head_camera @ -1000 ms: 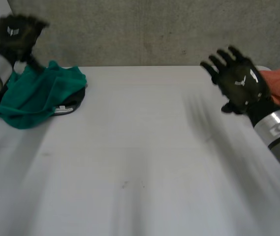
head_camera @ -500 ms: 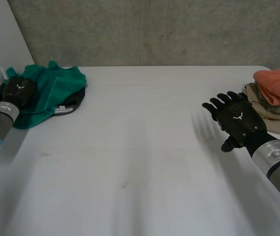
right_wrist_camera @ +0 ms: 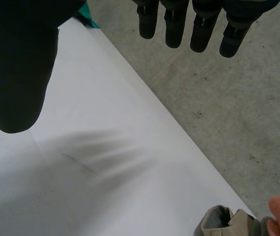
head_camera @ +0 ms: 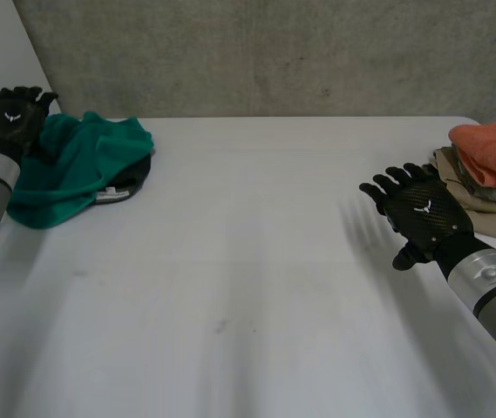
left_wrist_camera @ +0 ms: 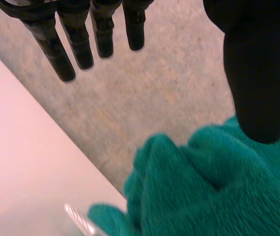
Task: Fold the laundry.
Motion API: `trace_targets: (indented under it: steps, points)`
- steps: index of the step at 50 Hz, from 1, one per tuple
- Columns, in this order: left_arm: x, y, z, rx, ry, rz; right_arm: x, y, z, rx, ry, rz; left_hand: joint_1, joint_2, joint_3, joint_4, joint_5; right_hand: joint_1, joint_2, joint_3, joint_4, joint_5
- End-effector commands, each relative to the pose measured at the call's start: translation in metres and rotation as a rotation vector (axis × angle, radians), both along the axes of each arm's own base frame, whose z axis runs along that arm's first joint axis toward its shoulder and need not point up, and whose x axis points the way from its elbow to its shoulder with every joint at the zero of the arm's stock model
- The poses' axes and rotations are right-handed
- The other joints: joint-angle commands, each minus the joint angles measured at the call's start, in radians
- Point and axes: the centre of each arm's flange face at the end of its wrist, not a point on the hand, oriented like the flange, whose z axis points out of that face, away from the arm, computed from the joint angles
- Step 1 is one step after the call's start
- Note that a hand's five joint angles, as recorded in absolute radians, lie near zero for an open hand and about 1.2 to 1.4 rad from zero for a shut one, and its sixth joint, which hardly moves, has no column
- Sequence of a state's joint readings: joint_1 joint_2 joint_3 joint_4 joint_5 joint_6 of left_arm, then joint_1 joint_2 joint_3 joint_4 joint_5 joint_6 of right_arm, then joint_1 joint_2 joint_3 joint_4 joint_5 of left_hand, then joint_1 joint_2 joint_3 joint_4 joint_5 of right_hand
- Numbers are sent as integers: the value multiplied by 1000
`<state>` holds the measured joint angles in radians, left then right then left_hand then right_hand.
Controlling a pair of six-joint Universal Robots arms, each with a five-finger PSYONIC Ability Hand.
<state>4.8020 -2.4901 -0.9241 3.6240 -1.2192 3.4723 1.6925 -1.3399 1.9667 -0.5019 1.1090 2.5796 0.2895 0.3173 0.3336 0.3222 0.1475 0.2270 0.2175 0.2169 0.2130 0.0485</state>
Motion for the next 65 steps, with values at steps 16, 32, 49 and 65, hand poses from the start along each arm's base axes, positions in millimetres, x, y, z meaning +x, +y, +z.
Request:
trace_targets:
  steps: [16,32,49,65]
  points:
    - [-1,-12,-71,159,-20,-11,0,-4,-11,28,6,-5,1104,1076,1060,1071,1071,-52,-43,-42,-38,-48]
    - [-128,114,106,-30,236,-282,-5,-8,-7,14,5,-42,1107,1079,1063,1074,1074,-52,-43,-42,-38,-48]
    - [-272,266,13,315,154,-676,-17,-13,6,-12,-1,-116,1107,1079,1063,1074,1074,-52,-43,-42,-38,-48]
    - [-219,284,66,221,3,-416,-16,-8,5,143,-32,-121,41,14,-3,9,9,-52,-43,-42,-38,-48]
